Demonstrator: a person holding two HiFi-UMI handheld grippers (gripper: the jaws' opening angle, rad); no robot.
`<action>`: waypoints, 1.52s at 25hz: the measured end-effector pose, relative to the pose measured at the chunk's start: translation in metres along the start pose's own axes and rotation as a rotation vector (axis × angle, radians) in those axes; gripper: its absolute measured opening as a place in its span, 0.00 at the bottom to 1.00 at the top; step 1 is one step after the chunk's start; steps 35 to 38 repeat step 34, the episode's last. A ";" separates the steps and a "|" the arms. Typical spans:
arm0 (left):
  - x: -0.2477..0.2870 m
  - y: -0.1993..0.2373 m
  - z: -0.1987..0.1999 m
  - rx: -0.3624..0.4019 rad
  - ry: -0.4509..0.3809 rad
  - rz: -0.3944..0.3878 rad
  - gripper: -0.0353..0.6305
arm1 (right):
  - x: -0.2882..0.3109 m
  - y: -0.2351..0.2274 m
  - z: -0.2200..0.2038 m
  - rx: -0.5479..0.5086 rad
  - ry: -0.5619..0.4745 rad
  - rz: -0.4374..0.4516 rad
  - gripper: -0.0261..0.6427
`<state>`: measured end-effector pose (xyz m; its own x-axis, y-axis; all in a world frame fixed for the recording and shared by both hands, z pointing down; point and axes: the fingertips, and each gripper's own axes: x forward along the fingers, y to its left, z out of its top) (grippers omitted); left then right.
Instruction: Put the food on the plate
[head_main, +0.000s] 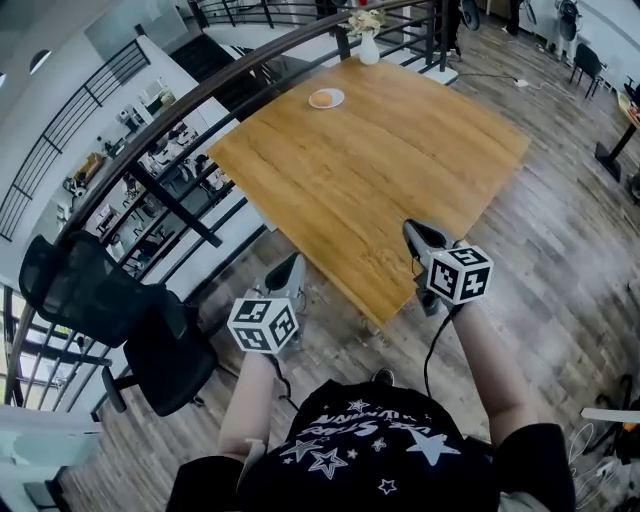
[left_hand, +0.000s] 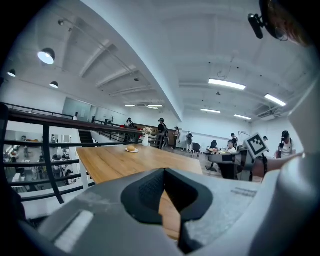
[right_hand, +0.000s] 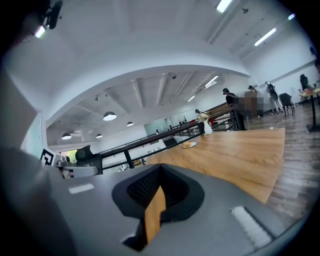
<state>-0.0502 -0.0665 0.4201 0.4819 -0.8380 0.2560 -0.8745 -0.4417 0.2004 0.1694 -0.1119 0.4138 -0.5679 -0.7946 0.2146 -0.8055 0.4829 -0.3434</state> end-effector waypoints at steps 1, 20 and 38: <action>0.000 -0.001 -0.005 -0.005 0.004 -0.008 0.06 | -0.005 -0.001 -0.002 0.025 -0.020 -0.003 0.04; -0.080 0.004 -0.062 -0.034 0.057 -0.116 0.06 | -0.072 0.079 -0.044 0.090 -0.108 -0.101 0.04; -0.187 -0.004 -0.099 -0.043 0.059 -0.191 0.06 | -0.132 0.171 -0.096 0.080 -0.119 -0.152 0.04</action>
